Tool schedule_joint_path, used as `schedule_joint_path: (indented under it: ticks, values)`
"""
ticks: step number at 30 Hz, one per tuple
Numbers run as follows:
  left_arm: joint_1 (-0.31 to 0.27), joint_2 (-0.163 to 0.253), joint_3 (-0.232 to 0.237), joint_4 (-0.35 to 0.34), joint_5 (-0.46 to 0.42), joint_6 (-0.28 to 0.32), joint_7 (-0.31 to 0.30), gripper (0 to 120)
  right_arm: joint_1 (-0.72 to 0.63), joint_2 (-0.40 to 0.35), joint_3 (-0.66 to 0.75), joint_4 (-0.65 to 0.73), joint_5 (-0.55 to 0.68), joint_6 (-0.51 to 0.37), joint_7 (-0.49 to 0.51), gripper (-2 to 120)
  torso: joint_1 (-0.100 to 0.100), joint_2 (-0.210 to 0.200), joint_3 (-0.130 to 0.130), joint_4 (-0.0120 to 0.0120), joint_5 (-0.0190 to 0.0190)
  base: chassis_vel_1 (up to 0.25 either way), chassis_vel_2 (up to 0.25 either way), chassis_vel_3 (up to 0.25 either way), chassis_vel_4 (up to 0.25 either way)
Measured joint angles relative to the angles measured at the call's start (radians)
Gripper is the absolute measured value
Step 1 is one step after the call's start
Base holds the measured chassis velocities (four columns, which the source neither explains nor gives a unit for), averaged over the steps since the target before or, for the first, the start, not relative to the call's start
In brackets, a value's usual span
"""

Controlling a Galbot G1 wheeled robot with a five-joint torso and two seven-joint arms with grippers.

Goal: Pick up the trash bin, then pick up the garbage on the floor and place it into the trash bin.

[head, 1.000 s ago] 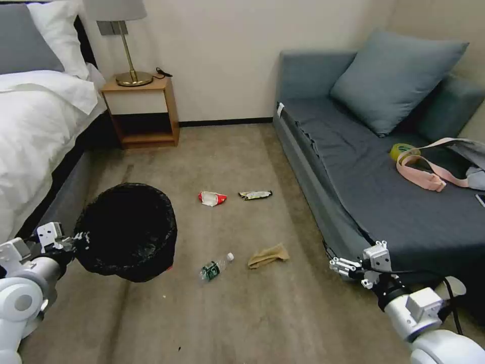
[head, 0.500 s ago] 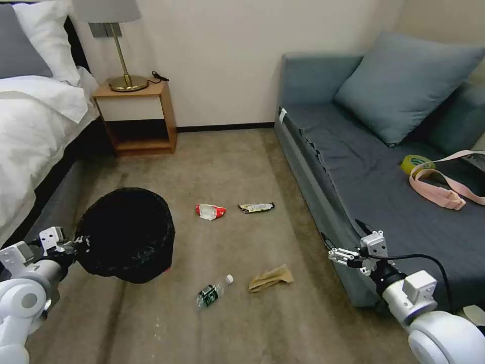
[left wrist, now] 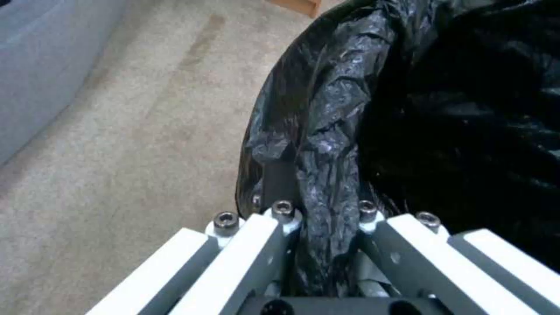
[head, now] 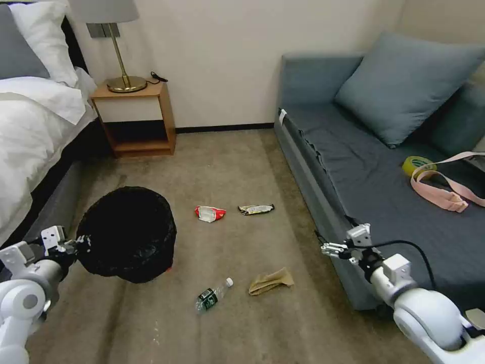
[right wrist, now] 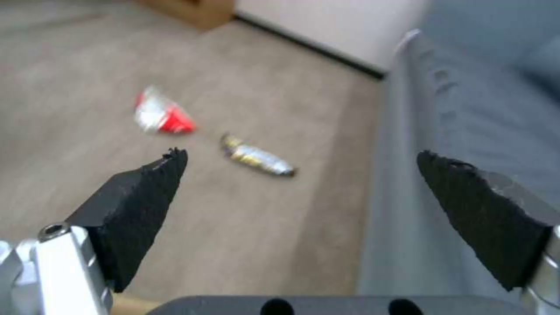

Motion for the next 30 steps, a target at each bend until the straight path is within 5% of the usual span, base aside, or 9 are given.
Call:
schedule_joint_path:
  ticks: [5,9,14,21,30]
  values:
    - [0.018,-0.018,-0.016,-0.023,0.026,-0.008,0.020,2,0.367,-0.038,-0.406,-0.131,0.065,-0.055,-0.061,100,0.000,0.000,0.000,0.0003,0.0000,0.000,0.000,0.000,0.000]
    - [0.021,-0.022,-0.027,-0.027,0.026,-0.010,0.023,2,0.555,-0.021,-0.583,-0.193,0.118,-0.097,-0.136,100,0.000,0.000,0.000,0.0000,0.0003,0.000,0.000,0.000,0.000]
    - [0.036,-0.026,-0.056,-0.022,0.032,-0.020,0.055,2,0.816,0.053,-0.835,-0.351,0.283,-0.214,-0.361,100,0.000,0.000,0.000,0.0003,0.0002,0.000,0.000,0.000,0.000]
    - [0.040,-0.025,-0.080,-0.002,0.032,-0.027,0.071,2,1.006,0.142,-1.098,-0.576,0.279,-0.185,-0.569,100,0.000,0.000,0.000,0.0001,-0.0002,0.000,0.000,0.000,0.000]
    - [0.052,-0.028,-0.096,0.011,0.032,-0.038,0.086,2,1.096,0.248,-1.298,-0.820,0.178,-0.105,-0.637,100,0.000,0.000,0.000,0.0000,0.0000,0.000,0.000,0.000,0.000]
